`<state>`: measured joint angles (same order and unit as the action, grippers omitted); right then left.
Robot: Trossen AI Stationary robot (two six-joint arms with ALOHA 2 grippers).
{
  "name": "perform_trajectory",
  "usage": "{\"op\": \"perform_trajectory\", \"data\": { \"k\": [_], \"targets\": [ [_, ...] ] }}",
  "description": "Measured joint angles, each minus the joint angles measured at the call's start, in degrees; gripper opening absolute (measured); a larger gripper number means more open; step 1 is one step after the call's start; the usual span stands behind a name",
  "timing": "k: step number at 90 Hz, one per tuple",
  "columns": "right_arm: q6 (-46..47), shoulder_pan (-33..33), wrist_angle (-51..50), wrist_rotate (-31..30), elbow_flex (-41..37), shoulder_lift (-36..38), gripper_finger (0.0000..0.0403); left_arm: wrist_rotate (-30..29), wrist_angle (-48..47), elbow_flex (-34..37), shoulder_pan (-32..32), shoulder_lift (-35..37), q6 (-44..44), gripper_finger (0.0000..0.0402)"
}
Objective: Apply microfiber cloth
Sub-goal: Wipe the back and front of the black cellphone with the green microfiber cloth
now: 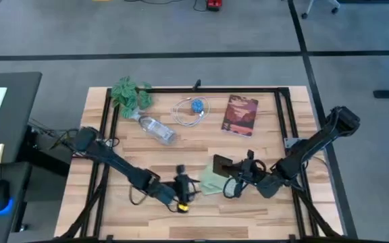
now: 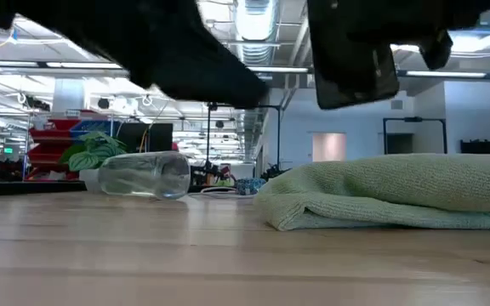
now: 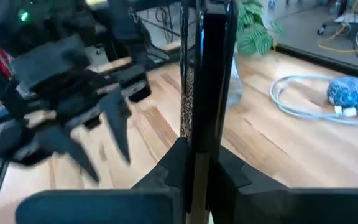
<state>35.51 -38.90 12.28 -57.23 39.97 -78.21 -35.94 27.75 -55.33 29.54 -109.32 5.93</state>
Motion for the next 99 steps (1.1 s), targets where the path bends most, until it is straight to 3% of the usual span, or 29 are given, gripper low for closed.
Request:
{"op": "perform_trajectory", "data": {
  "k": [21, 30, 41, 56, 75, 85, 99],
  "targets": [
    [1.52, -0.69, -3.22, -0.7, 0.04, 1.15, 0.002, 3.45, -5.72, -10.24, -4.13, -7.2, -3.27, 0.02],
    [4.29, -0.89, -6.66, -0.78, 0.04, 1.15, 0.002, 7.3, -12.83, -13.27, -5.25, -8.09, -3.24, 0.0214],
    [7.88, -1.93, -10.09, -1.11, 0.04, 1.15, 0.002, 6.05, -25.69, -16.18, -4.8, -7.41, -5.43, 0.0219],
    [8.08, -2.76, -10.5, -1.35, 0.04, 1.15, 0.002, 5.69, -35.25, -16.88, -4.56, -6.18, 6.36, 0.0219],
    [8.18, -2.7, -10.43, -1.44, 0.06, 1.15, 0.002, 10.2, -29.79, -16.66, -6.15, -9.84, 14.04, 0.0216],
    [8.66, -2.7, -10.31, -1.44, 0.09, 1.15, 0.002, 10.0, -29.67, -16.7, -6.77, -10.73, 15.53, 0.0175],
    [11.87, -2.08, -12.26, -1.35, 0.09, 1.02, 0.002, 9.37, -32.26, -16.68, -6.43, -9.32, 14.04, 0.0026]
  ]
}}
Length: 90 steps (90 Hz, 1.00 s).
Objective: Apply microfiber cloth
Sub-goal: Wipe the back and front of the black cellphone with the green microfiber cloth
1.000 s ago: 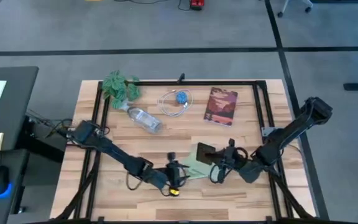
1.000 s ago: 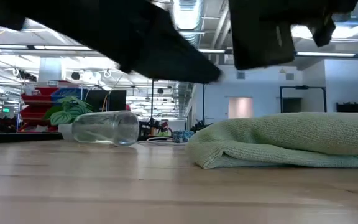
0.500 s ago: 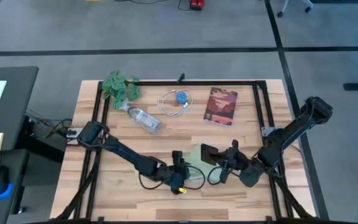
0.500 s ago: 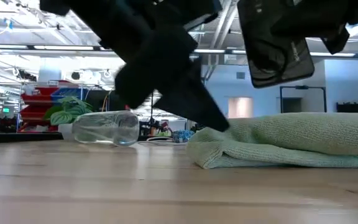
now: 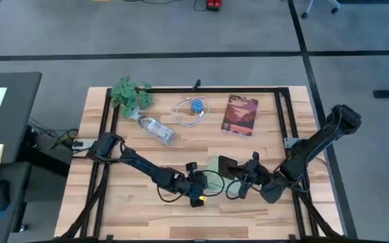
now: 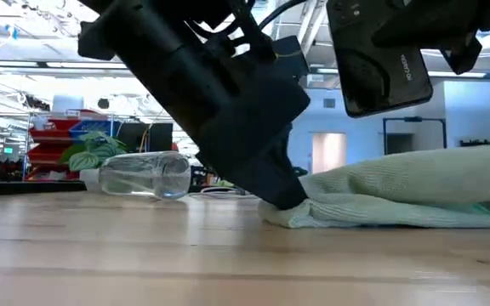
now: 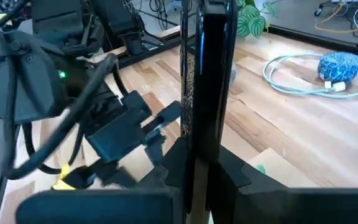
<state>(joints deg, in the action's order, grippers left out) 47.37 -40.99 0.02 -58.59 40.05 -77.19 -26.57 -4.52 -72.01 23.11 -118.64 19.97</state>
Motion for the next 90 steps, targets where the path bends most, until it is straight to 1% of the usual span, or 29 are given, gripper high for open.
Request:
{"op": "perform_trajectory", "data": {
  "k": [14, 23, 31, 36, 41, 48, 55, 61, 66, 70, 74, 79, 84, 90],
  "targets": [
    [2.7, 1.49, -2.52, 0.34, 0.0, -0.02, 0.002, -5.23, -12.35, 0.07, 2.56, 5.16, 2.76, 0.0005],
    [2.79, 2.64, -2.47, 2.76, 0.0, -0.07, 0.002, -7.94, -21.52, 0.07, 4.99, 9.8, 4.86, 0.0003],
    [3.29, 4.17, -0.59, 5.8, 0.02, -1.99, 0.002, -8.1, -29.12, 0.07, 7.23, 13.7, 5.16, 0.0002],
    [3.19, 5.06, 0.75, 7.55, 0.0, -3.89, 0.0019, -7.64, -31.6, 0.07, 8.4, 15.55, 4.28, 0.0002],
    [2.02, 5.92, 4.3, 9.28, -0.02, -5.92, 0.0019, -5.44, -32.41, 0.07, 9.33, 16.85, 2.52, 0.0001],
    [-0.34, 6.7, 9.8, 9.48, -0.02, -8.26, 0.0019, -0.9, -31.43, 0.07, 9.83, 16.9, 0.66, 0.0001],
    [-3.32, 7.42, 16.75, 9.53, -0.02, -9.99, 0.0019, -0.41, -31.17, 0.07, 10.17, 15.24, 0.39, 0.0001],
    [-6.51, 7.74, 23.51, 10.11, 0.0, -11.76, 0.0019, -2.41, -31.19, 0.07, 10.4, 13.44, 0.27, 0.0],
    [-9.3, 7.86, 29.16, 12.08, 0.09, -13.6, 0.0019, -5.07, -30.69, 0.07, 10.41, 11.72, 0.69, 0.0],
    [-11.07, 7.98, 31.76, 13.29, 0.77, -15.42, 0.0019, -7.11, -30.31, 0.07, 10.31, 10.31, 1.39, 0.0],
    [-12.03, 8.16, 32.81, 14.83, 2.05, -17.31, 0.0019, -9.07, -30.55, 0.07, 10.04, 8.97, 2.51, 0.0],
    [-13.2, 8.15, 32.42, 15.1, 3.37, -19.39, 0.0019, -11.5, -30.66, 0.08, 9.57, 7.57, 4.3, 0.0002],
    [-14.45, 8.08, 32.27, 14.27, 4.9, -21.67, 0.0019, -13.3, -30.54, 0.09, 9.32, 6.63, 6.06, 0.0008],
    [-15.42, 7.93, 32.08, 11.92, 6.39, -23.97, 0.0018, -14.96, -30.61, 0.09, 9.21, 6.01, 8.36, 0.0015]
  ]
}}
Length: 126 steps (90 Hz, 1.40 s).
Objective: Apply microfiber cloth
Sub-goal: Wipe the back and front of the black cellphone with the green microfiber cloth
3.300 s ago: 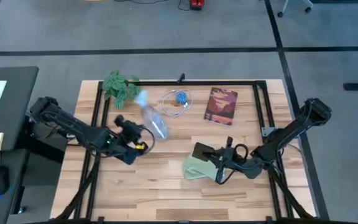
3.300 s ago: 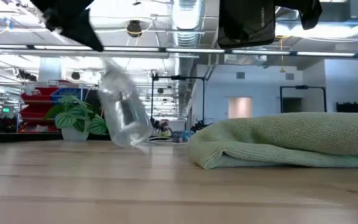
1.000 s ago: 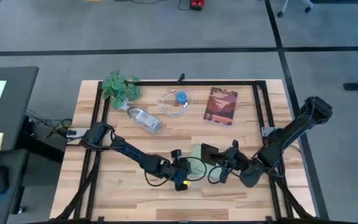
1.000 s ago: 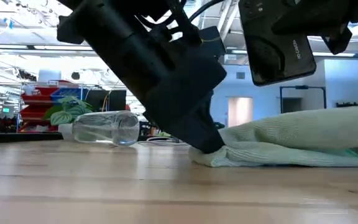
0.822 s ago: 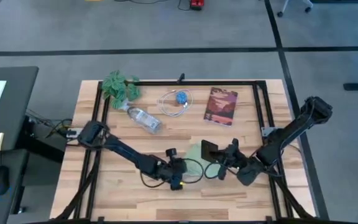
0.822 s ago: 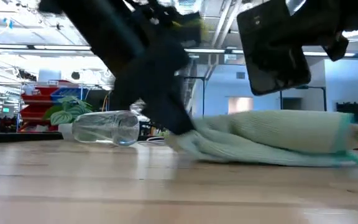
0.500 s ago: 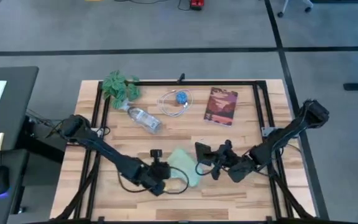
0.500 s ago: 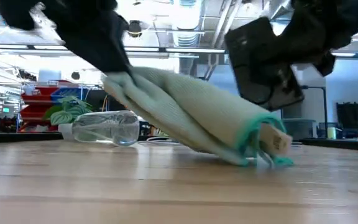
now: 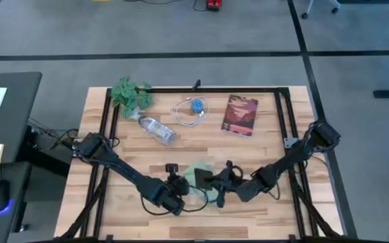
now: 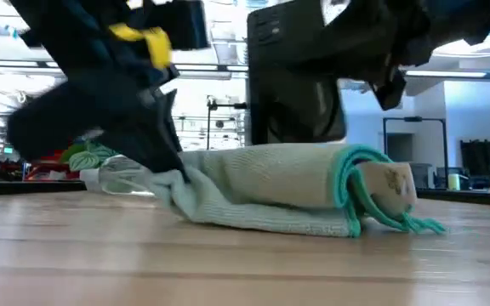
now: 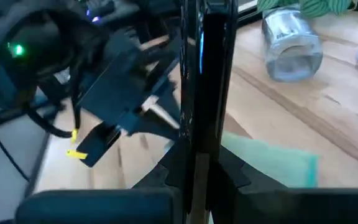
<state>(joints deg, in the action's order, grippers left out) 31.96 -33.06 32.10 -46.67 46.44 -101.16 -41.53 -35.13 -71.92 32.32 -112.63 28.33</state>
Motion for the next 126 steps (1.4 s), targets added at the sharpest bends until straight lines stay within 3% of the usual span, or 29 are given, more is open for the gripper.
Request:
{"op": "perform_trajectory", "data": {
  "k": [17, 36, 72, 97, 107, 114, 126],
  "targets": [
    [-1.9, 0.11, 0.24, -7.1, 3.28, -5.68, 0.0017, -1.04, -0.44, 0.0, 0.4, 0.01, 3.12, 0.0025],
    [-1.81, 0.12, 0.21, -8.21, 3.64, -8.82, 0.0017, -0.15, -3.21, -0.02, 1.79, 0.43, 3.02, 0.0034],
    [-6.35, -0.15, 0.7, -10.95, 3.64, -6.29, 0.0016, 0.91, -3.56, 0.02, 4.1, 7.11, 2.72, 0.0121],
    [-5.02, -0.13, 0.05, -9.86, 3.62, -6.89, 0.0016, 13.1, -10.33, 0.0, 3.95, 7.27, 9.77, 0.0188],
    [-5.02, -0.13, 0.0, -9.82, 3.62, -6.92, 0.0016, 11.78, -13.57, 0.09, 6.06, 7.28, 16.0, 0.0201],
    [-5.02, -0.15, -0.04, -9.81, 3.62, -6.92, 0.0016, 11.32, -10.31, 2.31, 7.22, 7.38, 19.43, 0.0203],
    [-5.02, -0.13, -0.11, -9.78, 3.62, -6.92, 0.0016, 14.62, 3.09, 9.15, 7.82, 7.35, 21.63, 0.0204]
  ]
}}
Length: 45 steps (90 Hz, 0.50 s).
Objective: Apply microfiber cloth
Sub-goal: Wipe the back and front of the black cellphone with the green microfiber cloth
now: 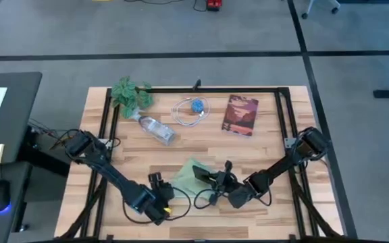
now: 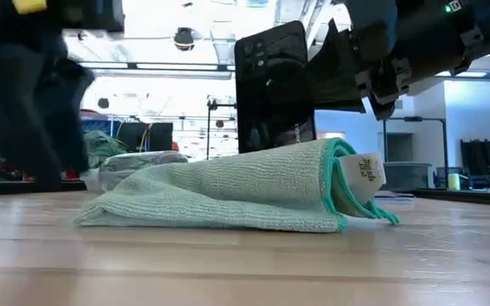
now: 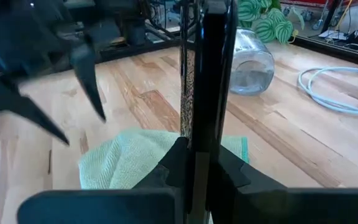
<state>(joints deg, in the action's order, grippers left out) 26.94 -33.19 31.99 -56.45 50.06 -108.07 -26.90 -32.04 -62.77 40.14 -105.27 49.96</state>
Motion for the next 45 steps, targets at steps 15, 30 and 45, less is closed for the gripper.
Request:
{"op": "perform_trajectory", "data": {
  "k": [15, 30, 45],
  "targets": [
    [0.76, 0.37, 0.09, 2.5, 0.0, 0.0, 0.0016, -0.29, 15.03, 8.28, 0.06, 0.19, 0.91, 0.0204],
    [1.14, 1.24, 0.46, 2.95, 0.0, 0.0, 0.0016, -2.59, 28.25, 14.24, -0.85, -0.29, -5.58, 0.0203],
    [1.29, 2.27, 0.83, 5.23, 0.0, 0.0, 0.0016, -2.55, 37.55, 17.27, -3.15, -0.5, -7.76, 0.0203]
  ]
}}
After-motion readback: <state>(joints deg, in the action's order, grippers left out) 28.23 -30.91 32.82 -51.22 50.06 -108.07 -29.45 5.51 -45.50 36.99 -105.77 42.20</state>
